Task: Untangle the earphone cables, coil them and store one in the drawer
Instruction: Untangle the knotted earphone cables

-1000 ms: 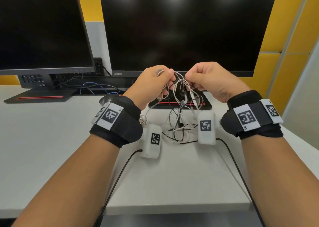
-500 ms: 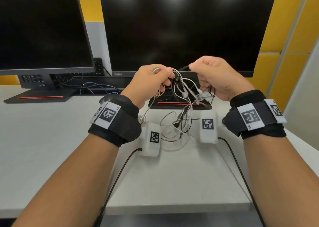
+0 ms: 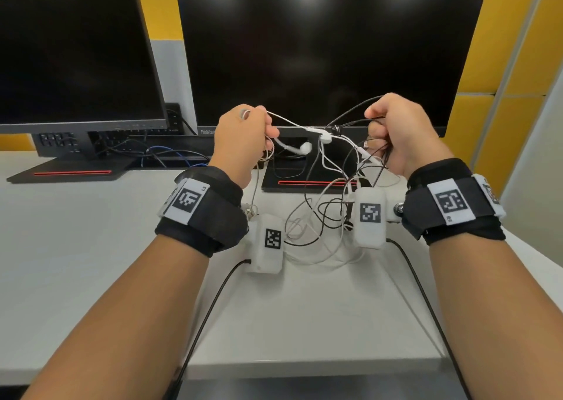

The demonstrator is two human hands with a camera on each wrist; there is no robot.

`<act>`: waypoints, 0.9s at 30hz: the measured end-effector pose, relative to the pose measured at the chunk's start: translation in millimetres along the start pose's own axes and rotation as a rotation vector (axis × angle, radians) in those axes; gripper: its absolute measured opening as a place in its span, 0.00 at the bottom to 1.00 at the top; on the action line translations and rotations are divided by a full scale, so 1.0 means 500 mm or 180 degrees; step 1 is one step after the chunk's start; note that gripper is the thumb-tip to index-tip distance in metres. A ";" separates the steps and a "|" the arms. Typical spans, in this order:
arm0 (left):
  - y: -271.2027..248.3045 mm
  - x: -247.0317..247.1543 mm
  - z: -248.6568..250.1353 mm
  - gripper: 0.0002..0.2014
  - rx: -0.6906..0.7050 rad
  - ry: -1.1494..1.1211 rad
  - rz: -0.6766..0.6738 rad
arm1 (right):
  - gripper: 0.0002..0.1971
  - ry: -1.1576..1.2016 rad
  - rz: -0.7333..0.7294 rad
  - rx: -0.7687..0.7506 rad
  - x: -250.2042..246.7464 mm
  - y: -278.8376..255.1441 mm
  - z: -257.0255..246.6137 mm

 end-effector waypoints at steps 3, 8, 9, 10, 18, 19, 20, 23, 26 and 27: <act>0.001 0.006 -0.002 0.12 -0.0007 -0.0069 0.0161 | 0.06 -0.0301 0.0136 0.0075 0.002 0.002 0.005; 0.010 -0.010 -0.003 0.12 0.0325 -0.0214 0.0768 | 0.05 -0.0455 0.0319 0.0023 -0.005 0.011 0.003; 0.009 -0.010 -0.002 0.12 0.0394 -0.0181 0.0747 | 0.05 -0.0725 0.0294 -0.0002 -0.005 0.014 0.004; 0.007 -0.009 -0.001 0.12 0.0426 -0.0151 0.0682 | 0.05 -0.1035 0.0223 -0.0026 -0.004 0.016 0.007; -0.023 0.017 0.011 0.10 0.0357 0.0118 -0.0725 | 0.12 -0.2162 -0.0497 -0.0092 0.021 0.003 0.024; -0.027 0.021 0.012 0.10 0.0360 0.0034 -0.0811 | 0.14 -0.2228 -0.0495 -0.0212 0.020 0.003 0.023; -0.030 0.023 0.014 0.10 0.0354 -0.0069 -0.0859 | 0.17 -0.2261 -0.0523 -0.0358 0.019 0.003 0.022; -0.031 0.024 0.017 0.09 0.0317 -0.0412 -0.0901 | 0.16 -0.2204 -0.0868 -0.0647 0.017 -0.007 0.015; -0.030 0.022 0.017 0.10 0.0388 -0.0576 -0.1003 | 0.14 -0.2318 -0.1272 -0.0642 0.025 -0.020 0.017; -0.031 0.021 0.018 0.10 0.0424 -0.0588 -0.1050 | 0.13 -0.2357 -0.1301 -0.0694 0.026 -0.020 0.019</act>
Point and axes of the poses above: each hand's wrist, its own y-axis towards the middle knuckle, its own x-axis out of the palm, z = x × y, the point moved 1 cm from there along y, towards the middle knuckle, and after that the axes turned 8 degrees about x, right-handed, at the moved point
